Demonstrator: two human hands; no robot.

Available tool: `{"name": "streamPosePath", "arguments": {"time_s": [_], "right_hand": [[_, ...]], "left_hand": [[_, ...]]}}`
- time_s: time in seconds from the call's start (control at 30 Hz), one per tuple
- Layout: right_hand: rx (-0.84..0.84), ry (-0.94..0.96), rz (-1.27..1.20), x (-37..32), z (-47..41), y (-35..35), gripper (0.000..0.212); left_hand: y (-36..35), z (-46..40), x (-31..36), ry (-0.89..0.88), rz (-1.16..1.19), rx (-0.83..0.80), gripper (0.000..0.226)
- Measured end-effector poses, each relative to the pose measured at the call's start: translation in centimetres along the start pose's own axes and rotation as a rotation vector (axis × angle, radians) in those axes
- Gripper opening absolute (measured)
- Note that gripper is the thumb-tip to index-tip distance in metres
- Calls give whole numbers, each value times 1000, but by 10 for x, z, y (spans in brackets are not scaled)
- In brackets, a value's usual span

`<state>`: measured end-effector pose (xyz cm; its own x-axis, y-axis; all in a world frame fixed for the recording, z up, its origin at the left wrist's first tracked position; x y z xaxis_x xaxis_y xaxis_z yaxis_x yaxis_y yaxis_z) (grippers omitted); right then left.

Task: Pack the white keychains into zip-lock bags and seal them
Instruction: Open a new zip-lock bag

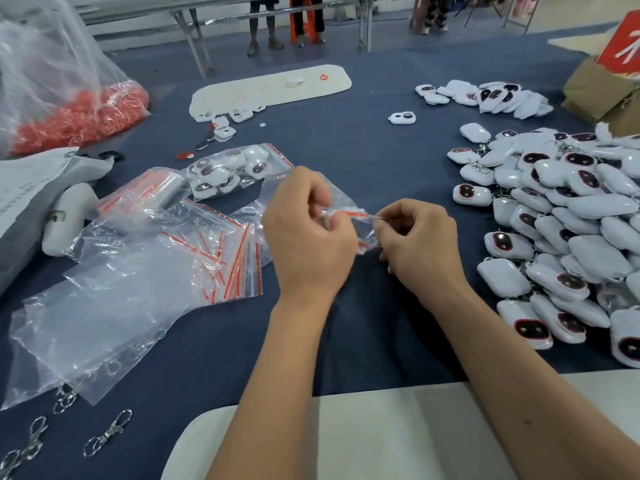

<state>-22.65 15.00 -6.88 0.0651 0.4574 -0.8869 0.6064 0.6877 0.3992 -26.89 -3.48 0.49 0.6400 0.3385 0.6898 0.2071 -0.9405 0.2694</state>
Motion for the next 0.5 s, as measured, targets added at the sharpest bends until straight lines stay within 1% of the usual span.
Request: {"name": "streamPosePath", "arguments": {"time_s": [0.07, 0.1, 0.17, 0.23, 0.3, 0.33, 0.43, 0.5], "right_hand": [[-13, -52, -58, 6, -2, -1, 14], [-21, -60, -73, 7, -2, -2, 14], [-63, -39, -90, 5, -2, -5, 14], [-137, 3, -111, -2, 0, -11, 14], [-199, 17, -136, -6, 2, -15, 22], [-212, 13, -146, -8, 3, -16, 27], [-211, 10, -175, -9, 2, -15, 40], [-180, 18, -145, -8, 0, -12, 42]], "left_hand": [[12, -3, 5, -63, 4, 52, 26], [13, -3, 6, -74, -9, 47, 27], [5, 0, 10, -95, -47, -15, 26], [-13, 4, 13, -95, -116, -127, 24], [-27, 9, 10, -67, -210, -213, 20], [-31, 11, 10, -60, -245, -229, 17], [-33, 13, 17, -106, -291, -206, 10], [-33, 12, 17, -102, -251, -204, 7]]}}
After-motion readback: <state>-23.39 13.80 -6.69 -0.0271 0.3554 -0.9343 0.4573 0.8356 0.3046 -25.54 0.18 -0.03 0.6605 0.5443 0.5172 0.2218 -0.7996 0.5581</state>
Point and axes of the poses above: each hand's wrist, its own z-axis away from the middle knuckle, its own y-axis out of the back of the hand, x = y × z, the point moved 10 cm from there along -z, towards the middle knuckle, and after that the axes turned 1 degree about y, right-handed, at the moved point
